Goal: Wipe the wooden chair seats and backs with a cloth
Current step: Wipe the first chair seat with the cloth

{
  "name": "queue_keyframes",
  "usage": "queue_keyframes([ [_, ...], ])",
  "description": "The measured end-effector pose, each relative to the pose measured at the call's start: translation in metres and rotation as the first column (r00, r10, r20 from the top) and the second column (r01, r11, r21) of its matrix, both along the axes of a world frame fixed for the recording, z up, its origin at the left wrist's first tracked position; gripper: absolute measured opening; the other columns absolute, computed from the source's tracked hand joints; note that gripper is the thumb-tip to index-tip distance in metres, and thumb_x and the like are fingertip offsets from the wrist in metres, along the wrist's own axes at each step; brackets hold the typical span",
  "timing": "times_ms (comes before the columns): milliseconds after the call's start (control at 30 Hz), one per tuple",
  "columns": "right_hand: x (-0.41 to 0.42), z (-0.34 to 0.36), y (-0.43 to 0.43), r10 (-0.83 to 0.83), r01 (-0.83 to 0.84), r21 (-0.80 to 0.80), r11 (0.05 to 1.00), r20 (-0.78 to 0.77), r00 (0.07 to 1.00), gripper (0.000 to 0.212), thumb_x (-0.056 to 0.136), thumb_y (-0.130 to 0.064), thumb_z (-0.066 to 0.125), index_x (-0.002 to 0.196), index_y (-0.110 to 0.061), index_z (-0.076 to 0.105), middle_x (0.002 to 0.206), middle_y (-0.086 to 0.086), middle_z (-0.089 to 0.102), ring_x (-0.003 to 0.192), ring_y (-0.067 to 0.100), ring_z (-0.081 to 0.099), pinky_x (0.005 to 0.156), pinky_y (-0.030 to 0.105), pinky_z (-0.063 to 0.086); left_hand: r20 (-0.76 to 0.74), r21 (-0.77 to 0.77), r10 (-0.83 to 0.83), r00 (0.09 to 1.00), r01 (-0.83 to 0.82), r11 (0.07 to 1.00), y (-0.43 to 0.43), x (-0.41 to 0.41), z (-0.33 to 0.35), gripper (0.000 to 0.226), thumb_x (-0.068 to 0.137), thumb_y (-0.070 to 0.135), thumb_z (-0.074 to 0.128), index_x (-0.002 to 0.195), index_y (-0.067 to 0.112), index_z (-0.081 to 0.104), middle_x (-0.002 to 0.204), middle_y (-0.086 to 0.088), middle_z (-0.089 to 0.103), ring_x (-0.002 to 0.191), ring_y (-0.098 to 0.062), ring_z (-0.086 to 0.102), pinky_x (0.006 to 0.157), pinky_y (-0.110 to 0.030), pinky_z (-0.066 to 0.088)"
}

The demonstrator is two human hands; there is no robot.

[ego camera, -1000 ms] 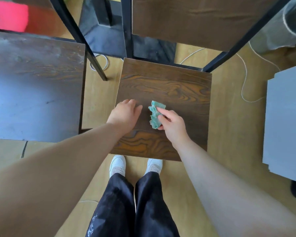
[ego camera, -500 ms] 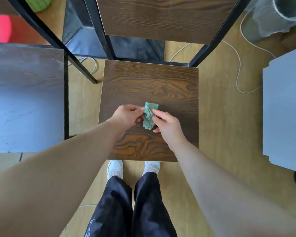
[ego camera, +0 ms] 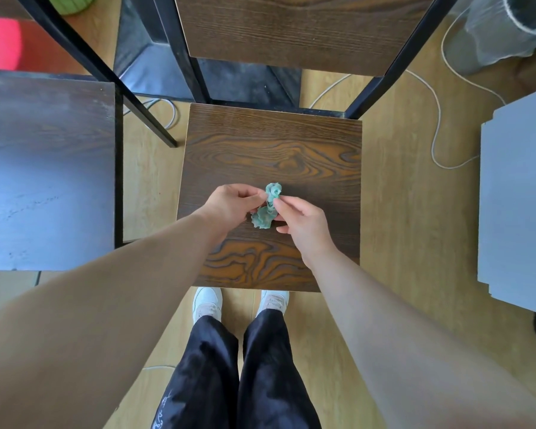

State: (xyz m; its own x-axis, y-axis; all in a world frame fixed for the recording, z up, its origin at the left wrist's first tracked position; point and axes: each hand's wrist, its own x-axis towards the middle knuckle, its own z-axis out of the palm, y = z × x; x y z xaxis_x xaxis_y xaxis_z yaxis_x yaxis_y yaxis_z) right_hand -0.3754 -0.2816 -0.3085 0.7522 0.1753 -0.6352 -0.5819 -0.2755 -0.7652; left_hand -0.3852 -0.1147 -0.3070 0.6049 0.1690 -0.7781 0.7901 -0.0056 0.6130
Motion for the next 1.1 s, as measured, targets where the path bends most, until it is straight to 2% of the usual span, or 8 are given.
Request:
queue_keyframes([
  [267, -0.001, -0.004, -0.001, -0.142, 0.145, 0.031, 0.989, -0.096, 0.985, 0.024, 0.095, -0.024, 0.064, 0.117, -0.02, 0.07, 0.107, -0.005, 0.071, 0.099, 0.009, 0.069, 0.079, 0.033, 0.061, -0.016, -0.007, 0.016, 1.0, -0.016, 1.0, 0.002, -0.004, -0.003, 0.007, 0.092, 0.031, 0.07, 0.095, 0.026, 0.074, 0.093, 0.011, 0.075, 0.09, -0.004, 0.066, 0.075, -0.023, 0.048],
  [367, 0.002, -0.003, -0.005, -0.184, 0.185, 0.0, 0.983, -0.082, 0.979, 0.024, 0.094, -0.022, 0.064, 0.117, -0.018, 0.069, 0.105, -0.004, 0.071, 0.096, 0.009, 0.07, 0.078, 0.033, 0.061, -0.021, 0.011, 0.016, 1.0, -0.016, 1.0, 0.006, -0.005, -0.005, 0.009, 0.093, 0.032, 0.068, 0.096, 0.026, 0.074, 0.094, 0.011, 0.075, 0.093, -0.006, 0.066, 0.078, -0.025, 0.049],
  [500, 0.015, -0.003, -0.013, -0.193, 0.19, -0.072, 0.979, -0.045, 0.98, 0.021, 0.095, -0.017, 0.062, 0.114, -0.017, 0.069, 0.101, -0.002, 0.071, 0.088, 0.011, 0.072, 0.072, 0.032, 0.061, -0.014, 0.055, -0.012, 1.0, 0.013, 0.998, 0.011, 0.0, -0.005, 0.009, 0.094, 0.029, 0.066, 0.093, 0.023, 0.074, 0.087, 0.014, 0.075, 0.086, -0.006, 0.064, 0.076, -0.026, 0.05],
  [600, 0.033, -0.002, -0.02, -0.18, 0.177, -0.111, 0.978, -0.021, 0.983, 0.021, 0.093, -0.015, 0.062, 0.113, -0.015, 0.07, 0.097, 0.003, 0.073, 0.079, 0.012, 0.071, 0.068, 0.031, 0.06, 0.0, 0.053, -0.037, 0.999, 0.037, 0.998, 0.016, 0.008, -0.002, 0.009, 0.093, 0.027, 0.067, 0.089, 0.022, 0.074, 0.088, 0.01, 0.076, 0.084, -0.008, 0.063, 0.074, -0.026, 0.049],
  [733, 0.06, 0.003, -0.032, -0.096, 0.097, -0.185, 0.978, 0.018, 0.995, 0.013, 0.091, -0.018, 0.066, 0.098, -0.027, 0.072, 0.08, 0.005, 0.073, 0.061, 0.016, 0.062, 0.071, 0.035, 0.058, 0.002, 0.116, -0.107, 0.994, 0.106, 0.988, 0.026, 0.023, 0.007, 0.009, 0.093, 0.028, 0.067, 0.092, 0.022, 0.073, 0.09, 0.01, 0.075, 0.084, -0.007, 0.063, 0.076, -0.025, 0.052],
  [867, 0.087, 0.015, -0.038, -0.003, 0.018, -0.234, 0.972, 0.064, 0.998, 0.015, 0.091, -0.01, 0.065, 0.102, -0.018, 0.07, 0.081, 0.007, 0.072, 0.065, 0.019, 0.066, 0.073, 0.037, 0.061, -0.023, 0.222, -0.192, 0.981, 0.192, 0.956, 0.038, 0.04, 0.018, 0.009, 0.091, 0.032, 0.069, 0.087, 0.026, 0.074, 0.092, 0.006, 0.074, 0.085, -0.012, 0.065, 0.084, -0.032, 0.057],
  [1000, 0.111, 0.028, -0.038, 0.052, -0.021, -0.245, 0.969, 0.12, 0.991, 0.015, 0.091, -0.006, 0.064, 0.1, -0.017, 0.068, 0.091, 0.004, 0.072, 0.077, 0.013, 0.073, 0.072, 0.03, 0.062, -0.015, 0.397, -0.327, 0.945, 0.305, 0.866, 0.044, 0.06, 0.036, 0.007, 0.091, 0.036, 0.068, 0.088, 0.031, 0.071, 0.09, 0.011, 0.064, 0.073, -0.01, 0.058, 0.058, -0.025, 0.047],
  [1100, 0.126, 0.034, -0.041, 0.059, -0.018, -0.238, 0.971, 0.166, 0.984, 0.016, 0.087, -0.008, 0.07, 0.101, -0.017, 0.07, 0.096, -0.001, 0.073, 0.083, 0.007, 0.073, 0.076, 0.027, 0.061, 0.066, 0.514, -0.437, 0.897, 0.345, 0.785, 0.05, 0.071, 0.047, 0.005, 0.092, 0.035, 0.066, 0.091, 0.032, 0.07, 0.089, 0.014, 0.062, 0.071, -0.004, 0.055, 0.054, -0.021, 0.039],
])
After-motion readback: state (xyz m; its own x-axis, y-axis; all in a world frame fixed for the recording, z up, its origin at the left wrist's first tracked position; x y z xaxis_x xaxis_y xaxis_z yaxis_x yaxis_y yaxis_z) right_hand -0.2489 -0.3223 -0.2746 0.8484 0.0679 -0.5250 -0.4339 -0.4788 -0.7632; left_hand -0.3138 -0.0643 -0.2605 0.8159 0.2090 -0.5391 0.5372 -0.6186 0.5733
